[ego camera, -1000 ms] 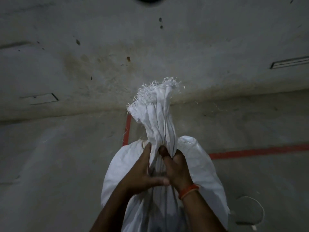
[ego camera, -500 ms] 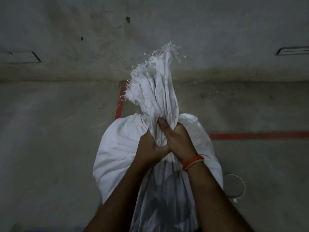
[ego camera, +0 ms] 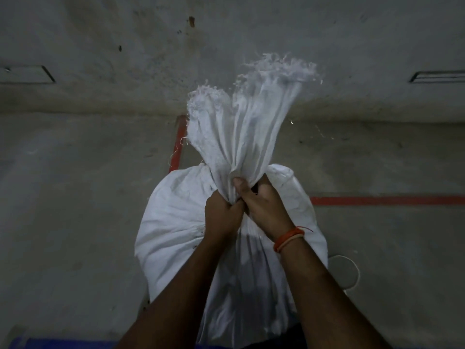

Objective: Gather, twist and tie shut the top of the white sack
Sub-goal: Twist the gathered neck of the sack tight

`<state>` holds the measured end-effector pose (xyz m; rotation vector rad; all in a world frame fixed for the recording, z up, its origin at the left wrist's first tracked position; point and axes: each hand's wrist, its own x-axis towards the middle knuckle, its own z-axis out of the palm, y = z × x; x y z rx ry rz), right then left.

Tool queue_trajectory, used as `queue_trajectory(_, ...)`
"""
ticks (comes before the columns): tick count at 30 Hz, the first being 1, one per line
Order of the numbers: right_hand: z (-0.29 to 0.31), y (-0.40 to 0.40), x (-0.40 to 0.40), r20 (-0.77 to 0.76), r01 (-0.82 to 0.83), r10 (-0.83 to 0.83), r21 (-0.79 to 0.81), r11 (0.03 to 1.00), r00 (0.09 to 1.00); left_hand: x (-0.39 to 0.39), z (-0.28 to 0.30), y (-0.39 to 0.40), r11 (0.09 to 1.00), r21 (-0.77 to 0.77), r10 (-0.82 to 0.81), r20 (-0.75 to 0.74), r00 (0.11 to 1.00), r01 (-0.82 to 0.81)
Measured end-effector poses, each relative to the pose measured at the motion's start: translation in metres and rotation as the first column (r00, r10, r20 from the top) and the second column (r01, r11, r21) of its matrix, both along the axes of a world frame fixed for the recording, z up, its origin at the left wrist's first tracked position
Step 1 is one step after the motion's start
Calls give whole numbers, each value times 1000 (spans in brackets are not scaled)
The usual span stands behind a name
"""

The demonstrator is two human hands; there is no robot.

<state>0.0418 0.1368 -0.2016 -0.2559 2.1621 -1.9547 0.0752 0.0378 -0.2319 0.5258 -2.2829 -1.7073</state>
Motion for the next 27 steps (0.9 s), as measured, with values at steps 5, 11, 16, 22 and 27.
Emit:
queue_trajectory(5, -17, 11, 5, -69, 47, -27, 309, 950, 997, -10, 1, 0, 941, 315, 142, -29, 989, -126)
queue_trajectory(11, -24, 26, 26, -119, -158, 302, 644, 748, 946, -13, 5, 0, 888, 433, 205, -73, 976, -154)
queue_trajectory(16, -30, 19, 25, -302, 50, 188, 635, 771, 935, -15, 10, 5, 896, 431, 193, -161, 968, -107)
queue_trajectory(22, -25, 15, 19, -421, 184, 60, 514, 838, 905, -21, 23, 6, 931, 362, 152, -278, 948, -43)
queue_trajectory(27, -32, 17, 7, -353, 128, 75, 518, 846, 933, -27, 11, 2, 951, 308, 98, -197, 975, -33)
